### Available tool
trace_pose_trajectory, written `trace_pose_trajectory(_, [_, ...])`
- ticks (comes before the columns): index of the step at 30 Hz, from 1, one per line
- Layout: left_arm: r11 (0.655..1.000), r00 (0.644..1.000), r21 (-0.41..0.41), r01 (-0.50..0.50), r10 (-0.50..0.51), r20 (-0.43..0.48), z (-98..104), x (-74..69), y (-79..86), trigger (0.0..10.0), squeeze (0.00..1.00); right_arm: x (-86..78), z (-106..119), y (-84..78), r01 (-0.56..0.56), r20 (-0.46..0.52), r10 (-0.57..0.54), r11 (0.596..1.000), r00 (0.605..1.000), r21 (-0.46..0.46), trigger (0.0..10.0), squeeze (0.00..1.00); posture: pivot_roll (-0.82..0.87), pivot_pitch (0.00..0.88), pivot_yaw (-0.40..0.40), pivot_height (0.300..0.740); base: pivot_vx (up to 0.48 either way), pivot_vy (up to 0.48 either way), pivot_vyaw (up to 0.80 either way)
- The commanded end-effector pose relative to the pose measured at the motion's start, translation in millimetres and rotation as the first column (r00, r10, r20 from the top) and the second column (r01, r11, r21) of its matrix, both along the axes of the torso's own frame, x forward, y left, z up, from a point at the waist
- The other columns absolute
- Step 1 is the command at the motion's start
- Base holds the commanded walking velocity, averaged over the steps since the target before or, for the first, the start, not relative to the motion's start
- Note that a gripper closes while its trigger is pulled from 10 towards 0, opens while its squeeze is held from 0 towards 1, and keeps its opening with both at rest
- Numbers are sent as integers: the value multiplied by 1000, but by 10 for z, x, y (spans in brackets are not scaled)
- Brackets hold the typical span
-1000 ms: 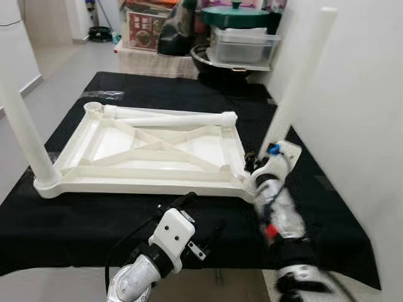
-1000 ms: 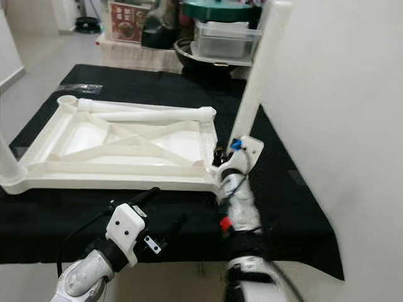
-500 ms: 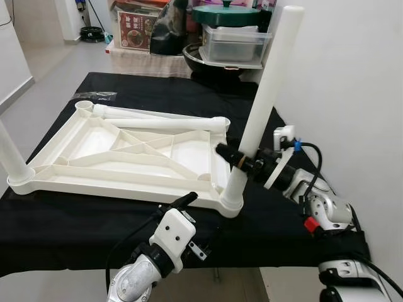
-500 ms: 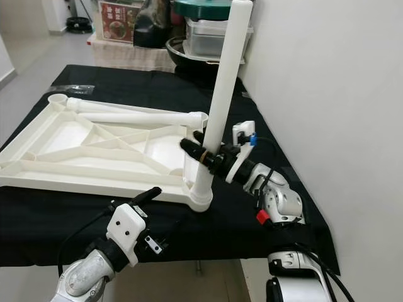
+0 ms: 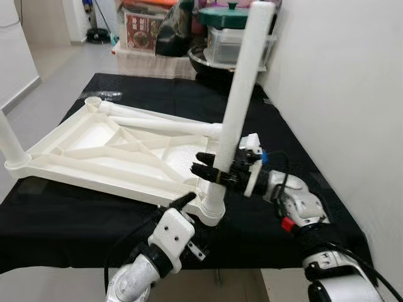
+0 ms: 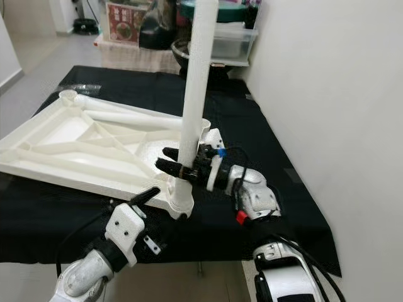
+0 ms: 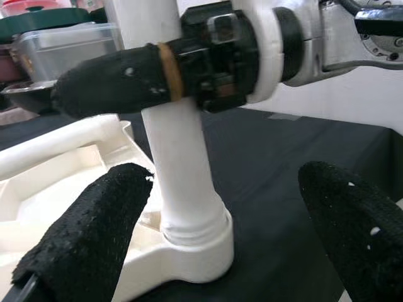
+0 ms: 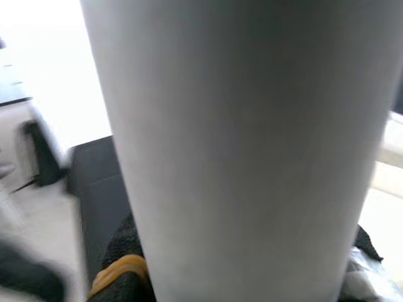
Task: Building children table
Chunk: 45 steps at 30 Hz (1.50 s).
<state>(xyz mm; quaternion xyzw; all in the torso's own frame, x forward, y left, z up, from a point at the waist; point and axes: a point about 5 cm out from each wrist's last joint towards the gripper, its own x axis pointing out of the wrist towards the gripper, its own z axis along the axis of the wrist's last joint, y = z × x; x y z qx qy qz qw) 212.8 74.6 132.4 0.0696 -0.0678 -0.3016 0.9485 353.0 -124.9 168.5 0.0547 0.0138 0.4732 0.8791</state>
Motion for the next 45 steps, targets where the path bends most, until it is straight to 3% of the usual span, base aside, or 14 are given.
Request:
trace_pose_trajectory(1, [1000, 1000, 12, 0, 0, -6, -28, -6, -5, 10000, 0, 132, -140, -274, 374, -99, -372, 927, 923, -1, 0, 0, 124, 0, -121, 740, 0, 0, 0])
trace_pose_trajectory(4, [1000, 1000, 11, 0, 0, -8, -30, -9, -5, 10000, 0, 164, -173, -373, 514, -123, -512, 858, 850, -12, 0, 0, 124, 0, -118, 740, 0, 0, 0])
trace_pose_trajectory(11, [1000, 1000, 10, 2, -2, -10, -35, 0, -8, 10000, 0, 24, -416, -804, 945, -198, -942, 299, 271, -130, 0, 0, 116, 0, -114, 740, 0, 0, 0])
trace_pose_trajectory(16, [1000, 1000, 10, -1, 1, -8, -31, 11, -5, 10000, 0, -164, -491, -700, 980, -227, -973, 93, 52, -174, 0, 0, 123, 0, -119, 740, 0, 0, 0])
trace_pose_trajectory(18, [1000, 1000, 12, -3, 4, -8, -32, 12, 0, 10000, 0, -87, -441, -481, 978, -273, -953, 169, 131, -121, 10000, 0, 123, 0, -121, 740, 0, 0, 0])
trace_pose_trajectory(20, [1000, 1000, 13, -4, 4, -8, -32, 12, 2, 10000, 0, -50, -416, -413, 974, -285, -943, 207, 172, -96, 10000, 0, 123, 0, -121, 740, 0, 0, 0])
trace_pose_trajectory(21, [1000, 1000, 14, -5, 6, -7, -31, 15, 5, 10000, 0, 2, -345, -348, 967, -282, -931, 253, 234, -32, 10000, 1000, 123, 0, -122, 740, 0, 0, 0])
trace_pose_trajectory(24, [1000, 1000, 14, -6, 6, -7, -30, 17, 6, 10000, 0, 30, -291, -325, 962, -265, -927, 274, 267, 9, 10000, 1000, 120, 0, -120, 740, 0, 0, 0])
trace_pose_trajectory(25, [1000, 1000, 13, -7, 7, -6, -29, 19, 7, 10000, 0, 59, -254, -319, 956, -269, -918, 291, 292, 44, 10000, 443, 120, 0, -120, 740, 0, 0, 0])
trace_pose_trajectory(27, [1000, 1000, 13, -7, 7, -6, -28, 22, 6, 10000, 0, 93, -206, -344, 948, -256, -913, 306, 317, 82, 10000, 443, 118, 0, -123, 740, 0, 0, 0])
trace_pose_trajectory(28, [1000, 1000, 11, -7, 7, -6, -28, 25, 2, 10000, 0, 122, -146, -392, 923, -243, -892, 355, 382, 148, 10000, 0, 118, 0, -121, 740, 0, 0, 0])
trace_pose_trajectory(33, [1000, 1000, 10, -11, 11, -5, -34, 33, 6, 10000, 0, 64, 0, -455, 584, -259, -524, 721, 812, 373, 10000, 0, 116, 0, -121, 740, 0, 0, 0])
trace_pose_trajectory(38, [1000, 1000, 6, -9, 9, -16, -53, 27, 10, 10000, 0, -99, -28, -392, 268, -171, -226, 918, 959, 292, 10000, 0, 108, 0, -111, 740, 0, 0, 0])
trace_pose_trajectory(45, [1000, 1000, 9, -1, 1, -11, -40, 32, 4, 10000, 0, -338, -64, -219, -214, -110, 232, 964, 966, 156, 10000, 0, 123, 0, -114, 740, 0, 0, 0])
